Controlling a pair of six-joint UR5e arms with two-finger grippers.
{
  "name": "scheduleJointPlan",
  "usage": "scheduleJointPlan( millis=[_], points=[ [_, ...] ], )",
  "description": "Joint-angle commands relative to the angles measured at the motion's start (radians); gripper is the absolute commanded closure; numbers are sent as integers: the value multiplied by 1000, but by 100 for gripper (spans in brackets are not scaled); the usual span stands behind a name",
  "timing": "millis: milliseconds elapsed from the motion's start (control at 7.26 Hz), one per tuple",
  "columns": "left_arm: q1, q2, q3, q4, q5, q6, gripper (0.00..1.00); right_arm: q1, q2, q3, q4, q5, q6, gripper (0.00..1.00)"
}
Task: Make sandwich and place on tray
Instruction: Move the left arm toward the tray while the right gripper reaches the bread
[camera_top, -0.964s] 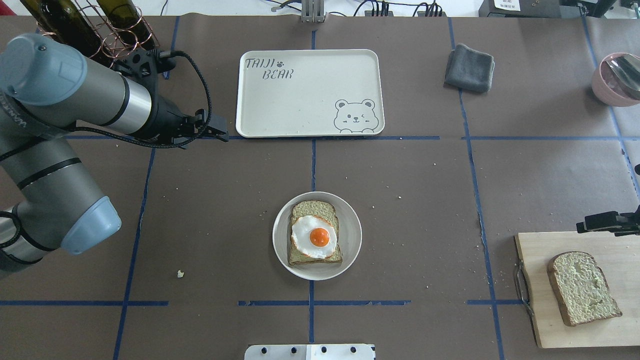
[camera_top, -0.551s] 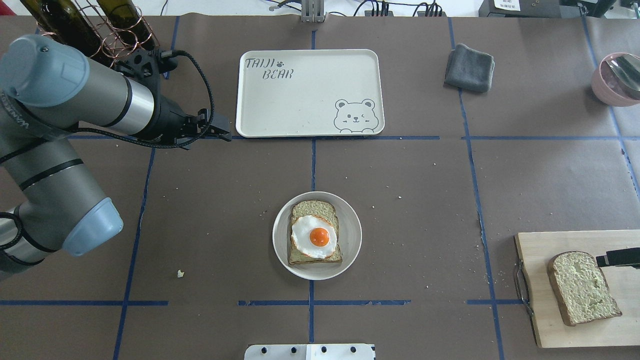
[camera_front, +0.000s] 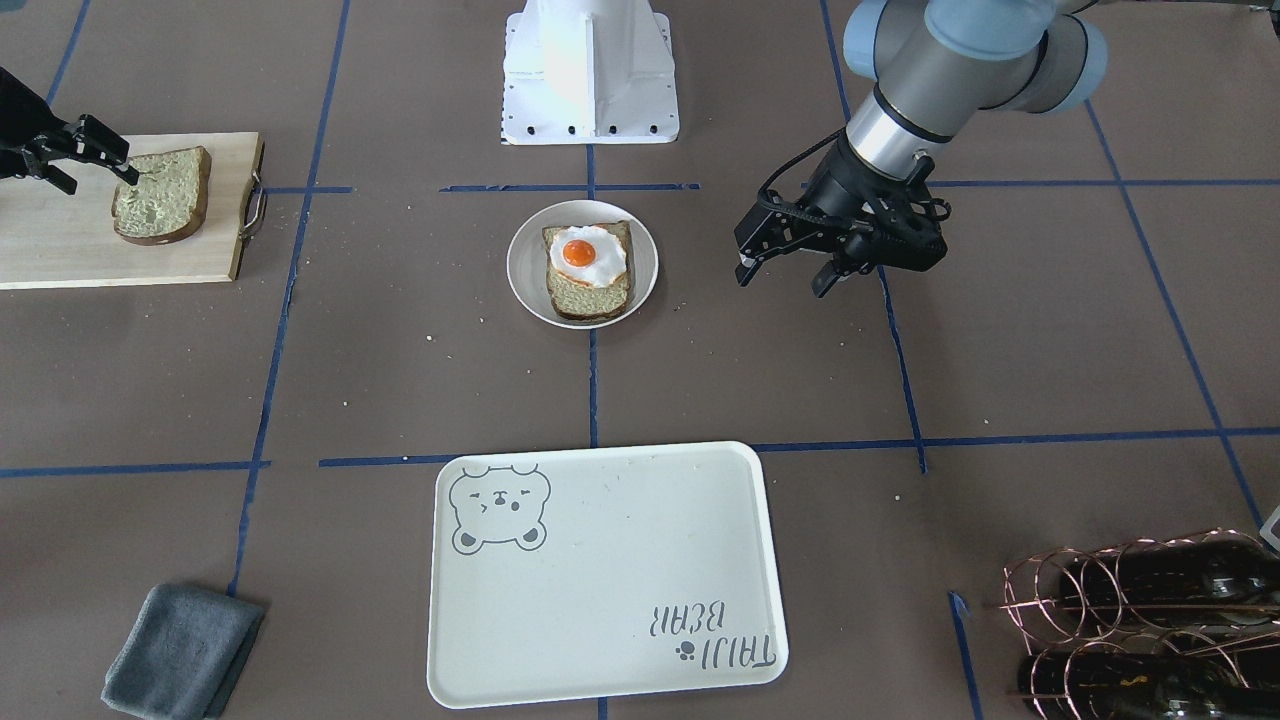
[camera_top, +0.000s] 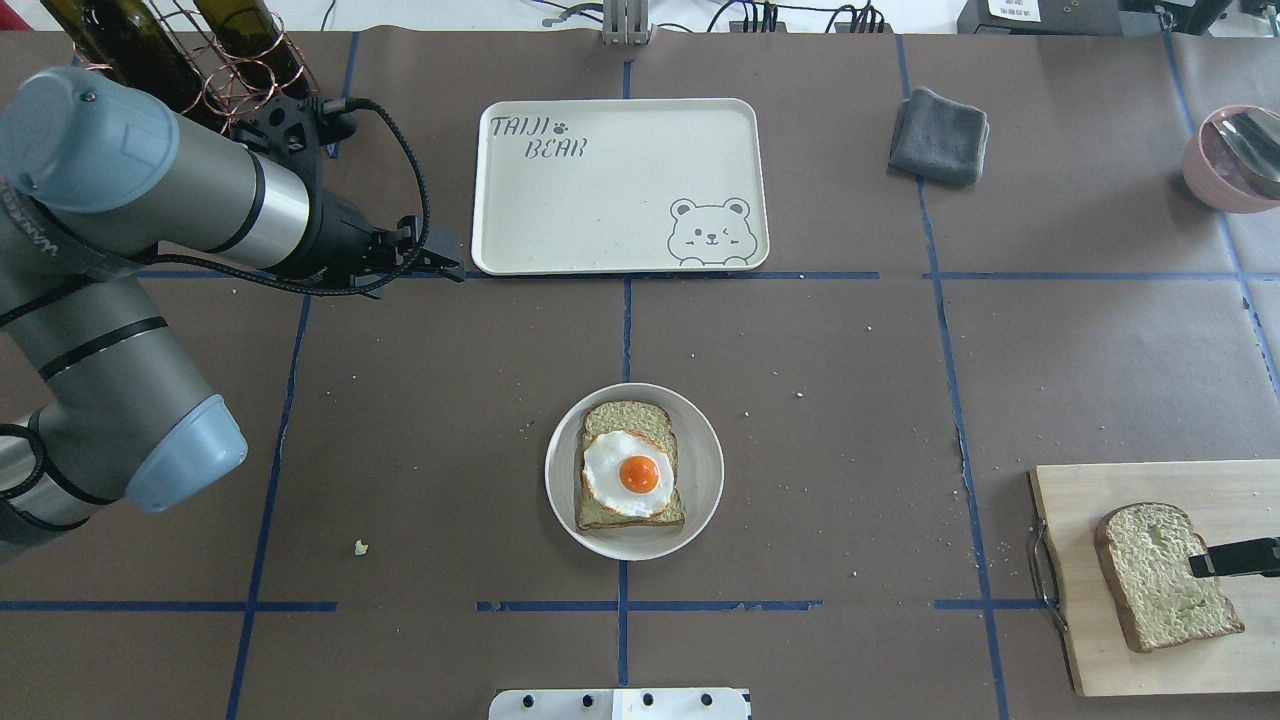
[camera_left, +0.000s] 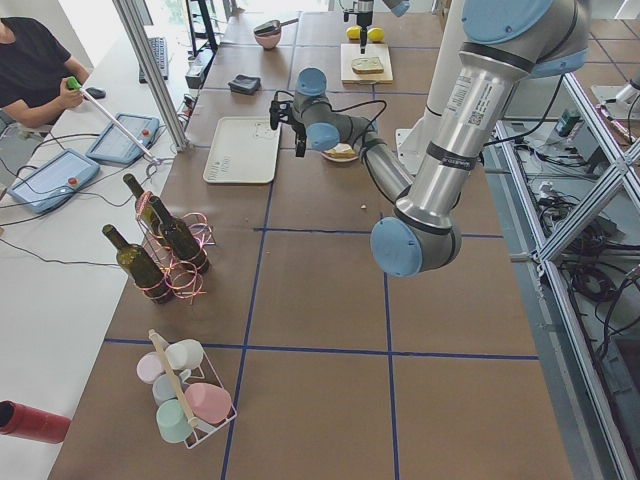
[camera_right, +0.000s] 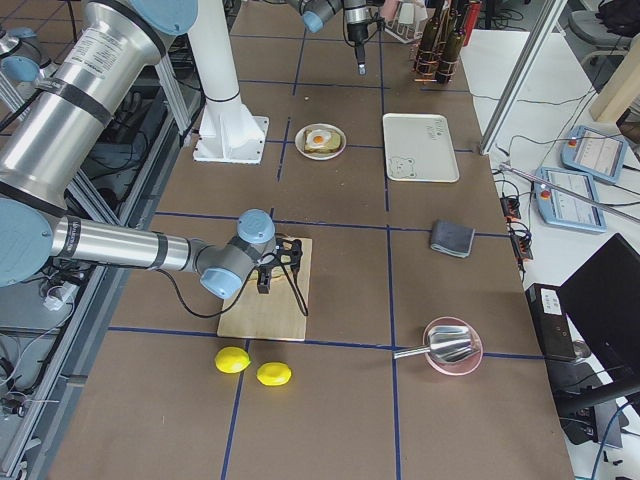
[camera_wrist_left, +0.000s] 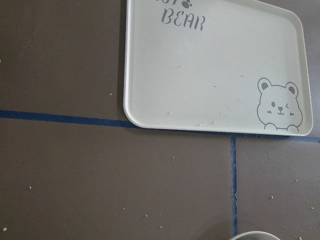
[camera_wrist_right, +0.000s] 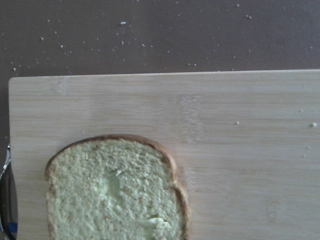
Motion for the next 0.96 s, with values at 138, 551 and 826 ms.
scheduleJointPlan(
  millis=[138,551,826],
  points=[
    [0,0,3,-2,0,2,0,-38,4,-5,-9,-26,0,26],
    [-3,3,3,-5,0,3,0,-50,10,-13,-10,-26,-1,34],
    [-3,5,3,-6,0,3,0,-53,13,-22,-10,-26,-1,33]
  ],
)
